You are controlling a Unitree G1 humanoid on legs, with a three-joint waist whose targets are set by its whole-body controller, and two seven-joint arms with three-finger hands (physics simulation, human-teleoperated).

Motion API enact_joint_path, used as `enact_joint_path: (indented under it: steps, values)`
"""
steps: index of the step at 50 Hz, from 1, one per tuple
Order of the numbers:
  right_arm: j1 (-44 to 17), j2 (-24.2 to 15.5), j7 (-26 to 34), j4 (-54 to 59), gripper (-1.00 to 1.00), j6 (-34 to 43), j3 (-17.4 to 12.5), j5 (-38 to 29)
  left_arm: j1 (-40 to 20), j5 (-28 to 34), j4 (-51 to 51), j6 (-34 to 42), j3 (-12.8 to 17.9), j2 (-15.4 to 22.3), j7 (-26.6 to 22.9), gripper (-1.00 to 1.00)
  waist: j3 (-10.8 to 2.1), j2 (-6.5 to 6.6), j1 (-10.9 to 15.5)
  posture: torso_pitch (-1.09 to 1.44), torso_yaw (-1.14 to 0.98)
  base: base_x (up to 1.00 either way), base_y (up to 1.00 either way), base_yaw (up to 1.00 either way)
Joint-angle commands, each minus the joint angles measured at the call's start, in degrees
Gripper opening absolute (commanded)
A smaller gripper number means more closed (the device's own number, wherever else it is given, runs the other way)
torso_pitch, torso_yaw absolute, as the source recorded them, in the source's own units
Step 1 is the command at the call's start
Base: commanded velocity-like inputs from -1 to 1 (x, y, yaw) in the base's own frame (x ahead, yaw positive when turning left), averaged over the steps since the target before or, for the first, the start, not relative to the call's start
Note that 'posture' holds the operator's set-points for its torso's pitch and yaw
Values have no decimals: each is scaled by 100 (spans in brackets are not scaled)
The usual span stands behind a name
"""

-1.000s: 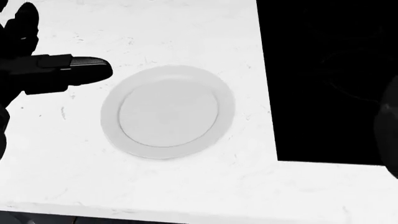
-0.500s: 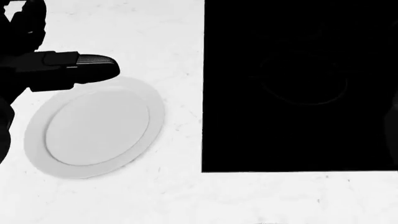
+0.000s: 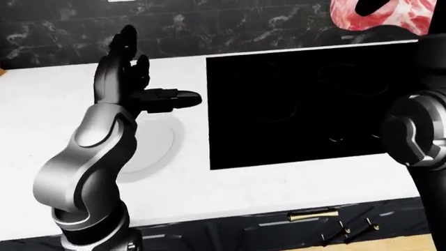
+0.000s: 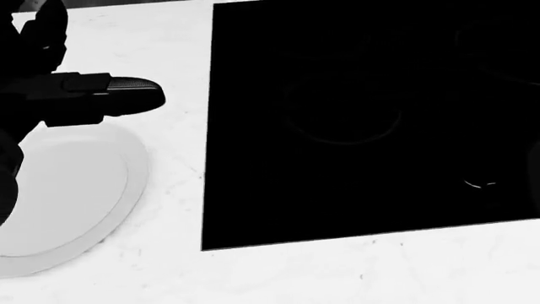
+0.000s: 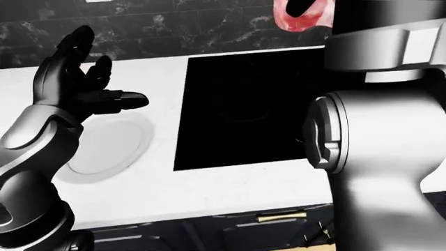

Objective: Pick the pork chop from the plate and place it in the pan.

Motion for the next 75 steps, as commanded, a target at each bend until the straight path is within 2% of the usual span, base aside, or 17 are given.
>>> enact_joint_path:
  steps: [1,7,9,10,14,18,22,29,34,42,44,49,53,56,63,66,75]
  values:
    - [-261,8,-126,-142,-100,-76,19,1,-179,37,-155,-157,123,84,33,100,-157,-100,68,0,0,0,-41,0]
    - [-315,-15,-126,-92,-100,-107,19,1,-153,50,-137,-196,99,80,23,100,-69,168,101,0,0,0,-41,0]
    - [-328,-15,-130,-76,-100,-122,24,0,-145,60,-112,-226,100,84,9,100,-149,408,72,0,0,0,-41,0]
    - [-327,-15,-134,-73,-100,-124,23,0,-143,63,-108,-232,99,85,6,100,-142,221,105,0,0,0,-41,0]
    - [-275,12,-100,-154,-100,-128,36,-11,-166,43,-158,-163,116,84,27,100,-258,306,43,0,0,0,-41,0]
    - [-213,-11,-48,-239,-100,-122,22,-27,-160,44,-163,-167,118,85,26,100,-163,113,46,0,0,0,-42,0]
    - [-206,-25,-22,-252,-100,-122,17,-49,-169,45,-172,-153,110,81,33,100,-314,-499,123,0,0,0,-41,0]
    - [-188,-31,2,-281,-100,-120,7,-62,-152,57,-162,-178,99,79,22,100,-101,-47,139,0,0,0,-41,0]
    - [-164,-40,35,-306,-100,-75,-15,-66,-168,64,-166,-161,95,72,22,100,-134,159,129,0,0,0,-31,0]
    - [-263,-37,-21,-206,-100,-108,8,-27,-143,64,-156,-183,104,72,12,100,41,179,-79,0,0,0,0,0]
    - [-329,-61,-52,-131,-100,-147,12,-35,-147,64,-173,-165,95,65,20,100,-155,154,-64,0,0,0,-9,0]
    - [-416,-85,-57,-69,-100,-175,13,-49,-147,68,-173,-156,97,61,15,100,-254,254,-64,0,0,0,-20,0]
    - [-422,-101,-38,-55,-100,-223,16,-53,-181,38,-194,-101,145,75,28,100,-199,50,-27,0,0,0,-19,0]
    - [-405,-115,-58,-58,-100,-233,-3,-46,-181,35,-193,-101,131,78,32,100,-253,-488,-16,0,0,0,-17,0]
    - [-405,-149,-15,-91,-100,-243,-7,-61,-188,20,-200,-95,132,79,46,100,-80,58,73,0,0,0,-16,0]
    - [-362,-149,16,-147,-100,-255,-1,-71,-157,50,-170,-149,83,68,35,100,-123,436,42,0,0,0,-15,0]
    - [-471,-154,-18,-30,-100,-300,-2,-76,-177,23,-235,-70,124,71,50,100,-196,71,-23,0,0,0,-16,0]
